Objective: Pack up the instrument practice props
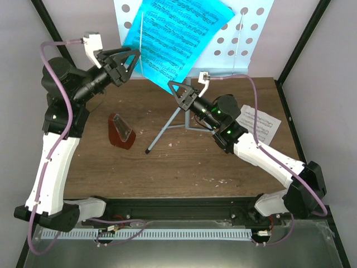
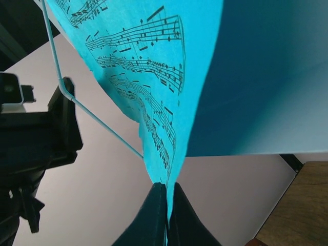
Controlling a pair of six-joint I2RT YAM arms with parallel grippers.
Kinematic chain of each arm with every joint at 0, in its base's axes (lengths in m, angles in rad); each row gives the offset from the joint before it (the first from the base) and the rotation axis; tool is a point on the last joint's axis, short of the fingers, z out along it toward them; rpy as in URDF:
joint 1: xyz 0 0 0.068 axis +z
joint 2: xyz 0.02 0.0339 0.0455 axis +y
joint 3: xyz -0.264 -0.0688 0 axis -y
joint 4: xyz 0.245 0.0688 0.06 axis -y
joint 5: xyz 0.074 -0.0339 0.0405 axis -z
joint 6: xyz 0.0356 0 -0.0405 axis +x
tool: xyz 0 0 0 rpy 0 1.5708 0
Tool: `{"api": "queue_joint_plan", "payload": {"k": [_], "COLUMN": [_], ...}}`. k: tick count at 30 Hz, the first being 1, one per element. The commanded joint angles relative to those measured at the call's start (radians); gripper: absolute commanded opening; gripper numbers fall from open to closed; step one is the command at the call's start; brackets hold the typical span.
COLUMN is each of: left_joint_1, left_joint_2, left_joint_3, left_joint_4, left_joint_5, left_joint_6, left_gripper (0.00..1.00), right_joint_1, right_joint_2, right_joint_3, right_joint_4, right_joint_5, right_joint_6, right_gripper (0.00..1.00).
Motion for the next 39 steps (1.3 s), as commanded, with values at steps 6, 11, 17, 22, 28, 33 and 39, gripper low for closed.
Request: {"api": "queue_joint_plan", "payload": {"k": [6,11,17,22,28,33,39], "left_joint_1": [-0.006,-0.01,-0.012,-0.012,-0.012,-0.012,-0.013], "left_joint_2": [0.113,0.144,0.167,0.179,0.146,0.124,0.096], "left_joint_3": [0.161,0.172,0.181,0.175,0.061,0.005,-0.053], "left_joint_4": [-0.08,-0.046,-0.018,0.02,0.162,0.229,0.296], "left_joint_5": [-0.03,0.003,0.024,0.056,0.103,0.131,0.147], "left_joint_6": [0.034,0.01,-0.007,-0.018,0.008,0.077,0.154], "left_gripper": [0.52,0.36,0.23,0.12,0.0,0.0,0.0], "right_joint_1": [0.01,0.011,0.011,0.011,0.011,0.011,0.011], "right_joint_2": [-0.038,-0.038,-0.045,-0.048,-0.049,-0.051,-0.051], "right_joint_3": [0.042,0.044,0.049,0.049,0.044,0.041,0.041], "right_joint_4": [0.009,0.009,0.001,-0.001,-0.005,-0.01,-0.012], "right_joint_5": [0.019,0.021,0.026,0.027,0.035,0.041,0.047], "right_joint_6": [-0.024,-0.035,-0.05,-0.055,-0.052,-0.051,-0.047], "right_gripper": [0.01,0.01,0.01,0.01,0.01,0.01,0.01]}}
